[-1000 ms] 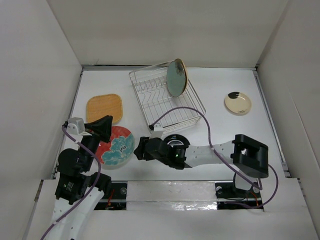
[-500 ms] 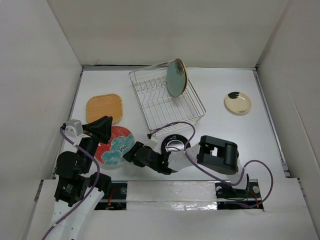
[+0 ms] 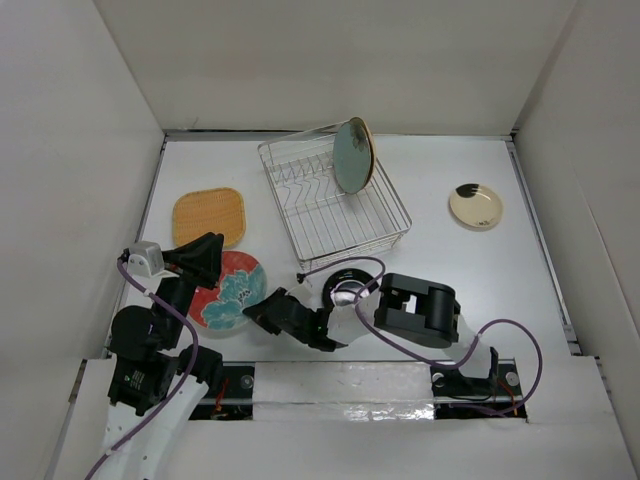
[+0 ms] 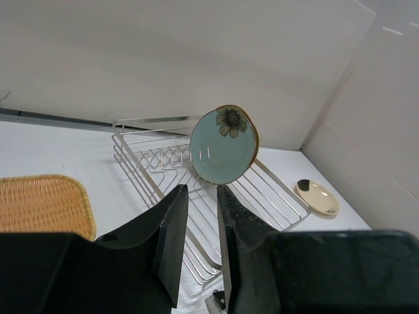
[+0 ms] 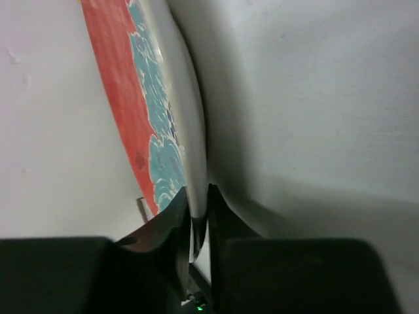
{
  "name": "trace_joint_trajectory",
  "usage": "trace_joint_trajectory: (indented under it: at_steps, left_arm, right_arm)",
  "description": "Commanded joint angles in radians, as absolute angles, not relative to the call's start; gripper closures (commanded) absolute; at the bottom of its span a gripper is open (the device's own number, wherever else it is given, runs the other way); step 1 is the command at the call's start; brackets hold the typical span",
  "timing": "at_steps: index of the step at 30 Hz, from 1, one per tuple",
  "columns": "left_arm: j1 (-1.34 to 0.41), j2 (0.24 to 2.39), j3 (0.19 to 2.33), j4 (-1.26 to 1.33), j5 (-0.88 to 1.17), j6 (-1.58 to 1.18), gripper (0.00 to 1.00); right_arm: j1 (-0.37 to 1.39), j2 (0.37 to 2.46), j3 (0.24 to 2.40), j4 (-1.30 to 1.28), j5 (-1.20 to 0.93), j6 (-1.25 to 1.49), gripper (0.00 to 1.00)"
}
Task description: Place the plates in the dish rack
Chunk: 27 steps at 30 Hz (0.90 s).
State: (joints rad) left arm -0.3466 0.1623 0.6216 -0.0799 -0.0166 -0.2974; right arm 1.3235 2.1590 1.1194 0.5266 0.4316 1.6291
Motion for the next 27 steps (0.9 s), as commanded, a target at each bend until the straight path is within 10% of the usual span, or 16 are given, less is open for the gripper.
trace_joint_trajectory:
  at_steps: [1, 27]
  left_arm:
    - [-0.351, 0.149, 0.638, -0.046, -0.023, -0.301, 0.78]
    - [-0.351, 0.147, 0.652, -0.049, -0.083, -0.293, 0.79]
  right_arm:
    - [1.325, 2.183, 1.112, 0.506, 0.476, 1.640, 0.90]
    - [1.275, 1.523, 1.135, 0.449, 0.855, 0.571, 1.00]
